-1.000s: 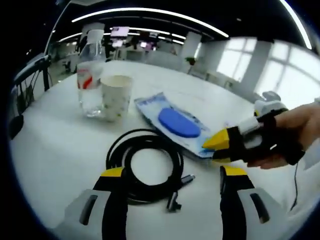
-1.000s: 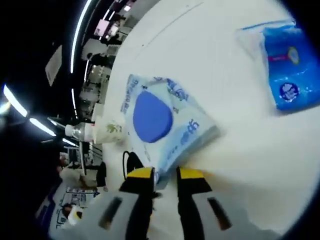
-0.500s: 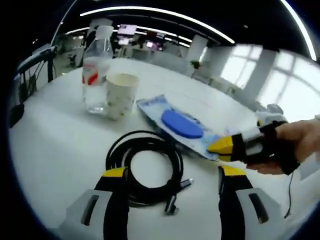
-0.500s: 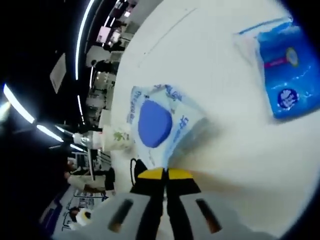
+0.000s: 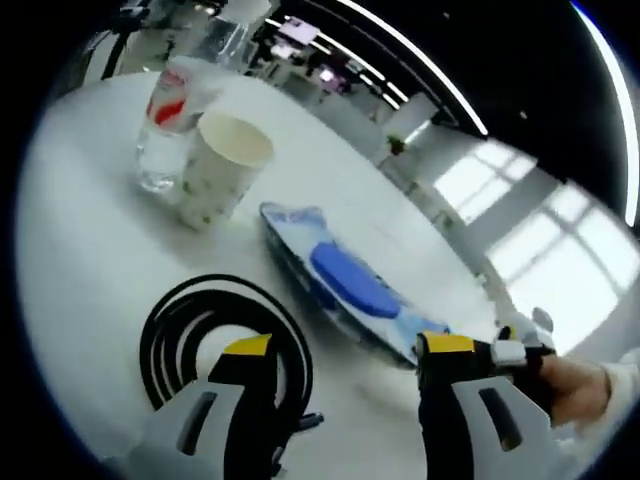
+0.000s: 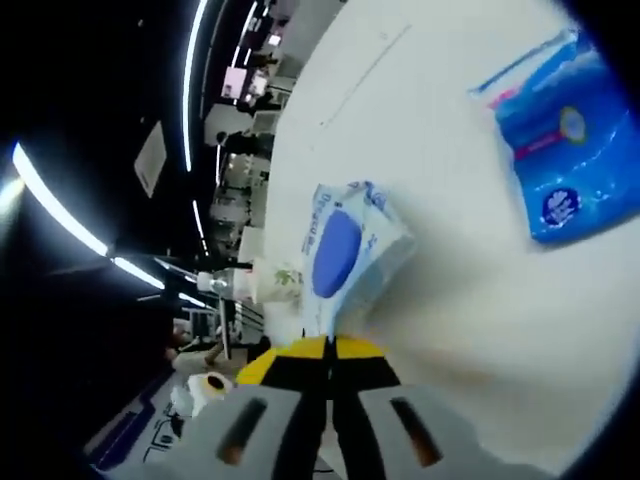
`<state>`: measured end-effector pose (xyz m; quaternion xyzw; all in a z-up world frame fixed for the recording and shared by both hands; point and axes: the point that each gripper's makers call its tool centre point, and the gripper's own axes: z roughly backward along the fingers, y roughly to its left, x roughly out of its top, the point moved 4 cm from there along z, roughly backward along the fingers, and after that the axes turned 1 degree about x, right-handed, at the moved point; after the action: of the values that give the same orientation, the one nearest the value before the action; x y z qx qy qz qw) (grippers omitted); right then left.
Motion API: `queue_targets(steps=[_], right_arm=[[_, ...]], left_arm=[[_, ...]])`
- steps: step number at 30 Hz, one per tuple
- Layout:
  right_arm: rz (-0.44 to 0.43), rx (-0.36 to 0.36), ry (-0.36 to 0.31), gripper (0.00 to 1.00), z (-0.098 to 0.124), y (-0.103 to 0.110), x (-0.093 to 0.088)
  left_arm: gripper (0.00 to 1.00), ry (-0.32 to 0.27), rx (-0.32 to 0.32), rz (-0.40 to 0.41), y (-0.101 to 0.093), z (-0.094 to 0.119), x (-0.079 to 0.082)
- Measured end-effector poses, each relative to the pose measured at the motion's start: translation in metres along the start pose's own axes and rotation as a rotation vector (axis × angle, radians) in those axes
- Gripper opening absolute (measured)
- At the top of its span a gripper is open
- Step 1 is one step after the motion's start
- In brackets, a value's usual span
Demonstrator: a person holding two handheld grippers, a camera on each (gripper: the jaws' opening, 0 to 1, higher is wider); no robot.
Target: Arrange the tabletop items into an orderly group along one side of the table until the central work area is clear of visible clutter.
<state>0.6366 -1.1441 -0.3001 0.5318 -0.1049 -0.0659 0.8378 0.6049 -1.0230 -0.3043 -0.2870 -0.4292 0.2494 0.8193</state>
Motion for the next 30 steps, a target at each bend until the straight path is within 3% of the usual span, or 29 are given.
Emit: queue_targets(steps=[5,10,13,16,19,30], right_arm=[[-0.005,0.045,0.006,0.00,0.007,0.006,-0.002],[0.011,0.095,0.032,0.00,0.009,0.013,-0.006],[0.024,0.127,0.044,0.00,0.013,0.020,-0.009],[0.018,0.149,0.029,0.00,0.017,0.023,-0.005],[0.073,0.149,0.052,0.00,0.021,0.024,-0.008],[0.156,0.146,0.030,0.00,0.028,0.030,-0.005]], left_arm=[[0.47,-0.006,-0.040,0.180,0.000,-0.014,0.008],[0.41,-0.011,-0.040,0.217,0.003,-0.025,0.015],[0.33,-0.030,-0.052,0.300,-0.001,-0.027,0.020],[0.19,-0.044,-0.041,0.293,-0.001,-0.024,0.021],[0.09,-0.052,-0.047,0.297,-0.005,-0.020,0.021],[0.02,-0.161,-0.124,0.332,-0.031,-0.003,0.043]])
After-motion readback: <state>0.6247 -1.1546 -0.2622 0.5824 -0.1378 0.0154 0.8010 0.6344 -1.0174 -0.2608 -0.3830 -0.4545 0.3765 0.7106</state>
